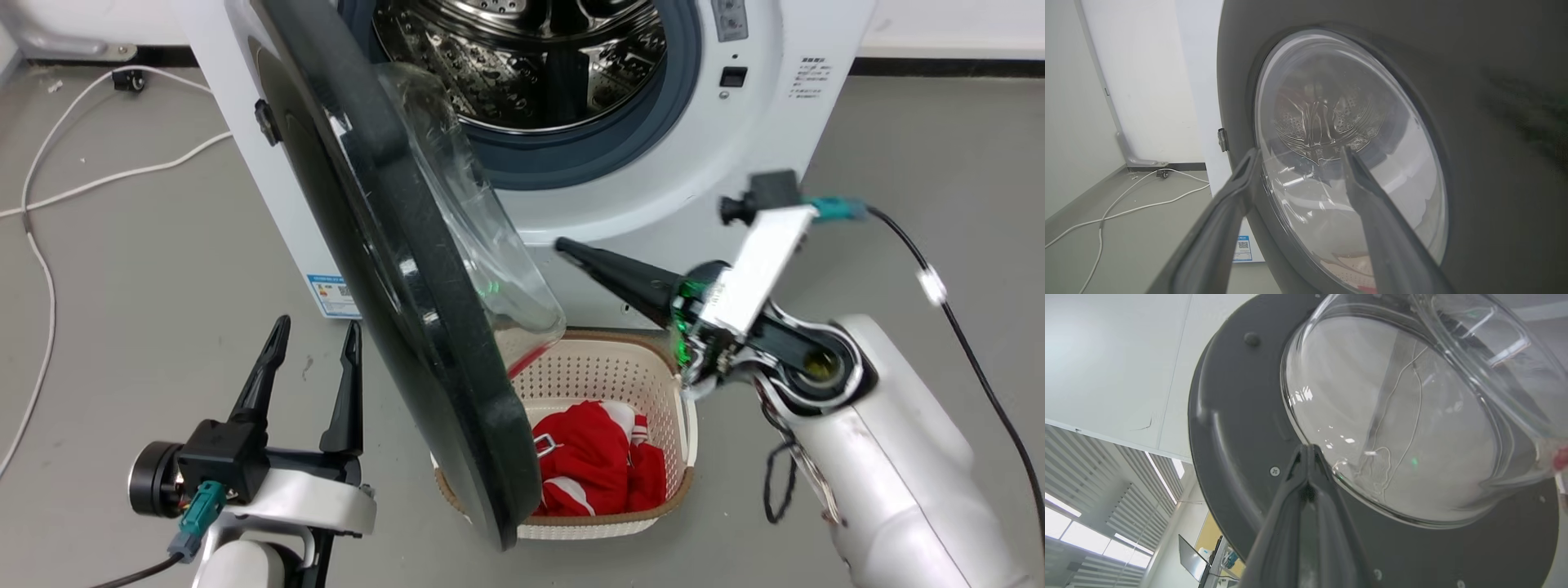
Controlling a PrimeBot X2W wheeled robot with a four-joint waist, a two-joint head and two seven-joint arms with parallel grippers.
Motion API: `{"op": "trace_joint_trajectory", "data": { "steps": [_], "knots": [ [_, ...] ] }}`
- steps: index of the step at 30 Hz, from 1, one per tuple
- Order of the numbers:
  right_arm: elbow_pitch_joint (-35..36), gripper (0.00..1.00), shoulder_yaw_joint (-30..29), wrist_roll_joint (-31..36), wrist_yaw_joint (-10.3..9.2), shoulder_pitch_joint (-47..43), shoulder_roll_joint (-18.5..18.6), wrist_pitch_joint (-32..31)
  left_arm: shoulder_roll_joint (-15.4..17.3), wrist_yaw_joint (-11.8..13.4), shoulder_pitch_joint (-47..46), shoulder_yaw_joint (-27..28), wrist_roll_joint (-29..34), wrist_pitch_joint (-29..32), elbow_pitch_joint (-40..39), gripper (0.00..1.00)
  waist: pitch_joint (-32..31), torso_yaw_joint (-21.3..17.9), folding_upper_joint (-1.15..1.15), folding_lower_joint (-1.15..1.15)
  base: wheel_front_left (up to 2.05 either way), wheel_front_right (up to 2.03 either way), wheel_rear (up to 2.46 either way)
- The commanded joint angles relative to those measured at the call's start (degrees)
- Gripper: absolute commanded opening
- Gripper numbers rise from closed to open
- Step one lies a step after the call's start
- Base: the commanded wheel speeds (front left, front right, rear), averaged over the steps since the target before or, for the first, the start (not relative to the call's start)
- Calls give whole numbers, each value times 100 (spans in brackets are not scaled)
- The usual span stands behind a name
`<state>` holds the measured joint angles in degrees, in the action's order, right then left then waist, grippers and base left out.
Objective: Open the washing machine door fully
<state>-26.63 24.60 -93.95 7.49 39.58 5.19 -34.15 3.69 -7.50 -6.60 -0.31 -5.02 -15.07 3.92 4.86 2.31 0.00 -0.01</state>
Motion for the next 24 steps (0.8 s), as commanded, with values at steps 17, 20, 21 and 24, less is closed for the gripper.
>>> {"op": "trace_joint_trajectory", "data": {
  "steps": [17,20,21,24],
  "knots": [
    [748,100,-1127,550,0,-2684,267,2824,-32,2,412,102,88,-15,213,100,-469,-132,0,1,0,0,0],
    [651,100,-1169,2130,0,-3074,488,4404,-42,2,451,140,68,-15,223,100,-509,-124,0,1,0,0,0],
    [614,100,-1207,2432,0,-3099,511,4595,-43,2,462,144,72,-15,224,100,-517,-127,0,1,0,0,0],
    [531,100,-1509,3421,0,-3148,510,4872,-48,2,476,148,92,-15,228,100,-539,-134,0,1,0,0,0]
  ]
}}
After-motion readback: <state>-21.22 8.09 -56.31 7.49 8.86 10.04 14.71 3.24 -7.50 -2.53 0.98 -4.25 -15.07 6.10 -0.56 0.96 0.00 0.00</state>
